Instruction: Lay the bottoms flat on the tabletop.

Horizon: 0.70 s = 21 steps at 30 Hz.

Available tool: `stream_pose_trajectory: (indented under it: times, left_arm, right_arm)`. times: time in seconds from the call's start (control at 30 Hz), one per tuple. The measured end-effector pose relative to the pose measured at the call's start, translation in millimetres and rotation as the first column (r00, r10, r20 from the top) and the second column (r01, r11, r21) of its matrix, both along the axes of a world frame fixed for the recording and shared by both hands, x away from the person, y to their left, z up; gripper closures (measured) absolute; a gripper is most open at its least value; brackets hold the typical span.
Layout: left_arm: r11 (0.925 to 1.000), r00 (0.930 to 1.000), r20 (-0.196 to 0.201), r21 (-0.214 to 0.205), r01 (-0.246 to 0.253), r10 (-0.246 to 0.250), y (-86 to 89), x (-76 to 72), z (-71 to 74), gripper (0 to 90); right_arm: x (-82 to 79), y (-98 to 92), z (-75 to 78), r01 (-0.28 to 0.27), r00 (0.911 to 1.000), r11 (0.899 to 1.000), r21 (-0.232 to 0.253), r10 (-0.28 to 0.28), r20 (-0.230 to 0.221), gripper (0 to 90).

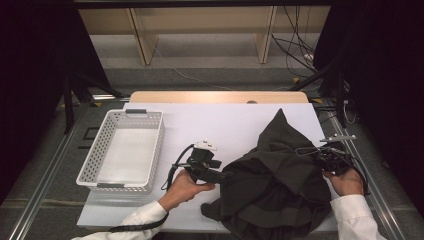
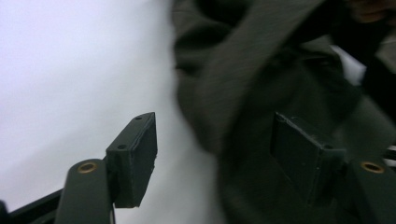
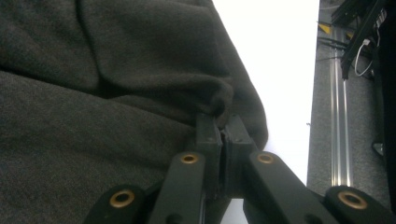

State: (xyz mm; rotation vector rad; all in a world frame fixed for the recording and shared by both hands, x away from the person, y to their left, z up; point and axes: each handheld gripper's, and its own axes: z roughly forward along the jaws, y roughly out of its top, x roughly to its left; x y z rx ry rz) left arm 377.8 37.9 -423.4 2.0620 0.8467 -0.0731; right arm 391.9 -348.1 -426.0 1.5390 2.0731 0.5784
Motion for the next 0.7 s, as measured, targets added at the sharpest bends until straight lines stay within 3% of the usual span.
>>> stream_pose_trajectory:
  times: [0.07,0.13,0.2,0.27,0.33,0.47,0.53,0.63,0.7]
  left_arm:
    - [0.9985,0.9982,0.025,0.003,0.054,-0.054,-13.1,-5.5,-4.5,51.4]
    - [0.9982,0.9964,0.060,0.013,0.059,-0.060,-22.1,-11.0,-8.0,76.8]
    - [0.9948,0.9927,0.066,0.016,0.100,-0.101,-31.4,-19.2,-8.3,86.4]
    - [0.9878,0.9834,0.093,0.022,0.154,-0.155,-40.0,-31.1,-5.4,87.3]
    - [0.9817,0.9776,0.091,0.009,0.190,-0.190,-46.8,-40.5,-3.4,87.5]
    - [0.9609,0.9574,0.082,0.026,0.276,-0.277,-63.5,-58.7,-6.6,87.5]
    - [0.9497,0.9481,0.061,0.049,0.309,-0.312,-72.6,-67.8,-13.5,87.4]
    - [0.9468,0.9465,0.048,0.060,0.316,-0.319,-76.7,-72.1,-19.8,86.7]
    - [0.9474,0.9475,0.026,0.037,0.318,-0.319,-74.4,-70.0,-20.0,83.4]
  right_arm:
    - [0.0,2.1,0.5,-0.008,1.0000,1.000,0.002,0.008,0.001,87.7]
    - [-0.3,2.6,1.3,-0.007,1.0000,1.000,0.008,0.007,0.002,85.6]
    - [-1.1,1.4,2.9,-0.002,1.0000,1.000,0.014,0.002,0.003,75.3]
    - [-3.5,2.9,9.4,0.011,0.9997,1.000,0.000,-0.011,0.022,61.2]
    - [-5.2,4.3,19.0,0.006,0.9990,1.000,0.025,-0.007,0.045,50.6]
    - [-15.2,17.3,48.8,-0.033,0.9873,0.995,0.094,0.018,0.158,42.2]
    - [-18.0,27.9,58.7,-0.077,0.9846,0.985,0.153,0.051,0.167,38.9]
    - [-16.7,47.8,61.2,-0.152,0.9812,0.968,0.200,0.123,0.149,35.3]
    - [-13.5,58.6,56.6,-0.177,0.9806,0.963,0.203,0.154,0.121,33.2]
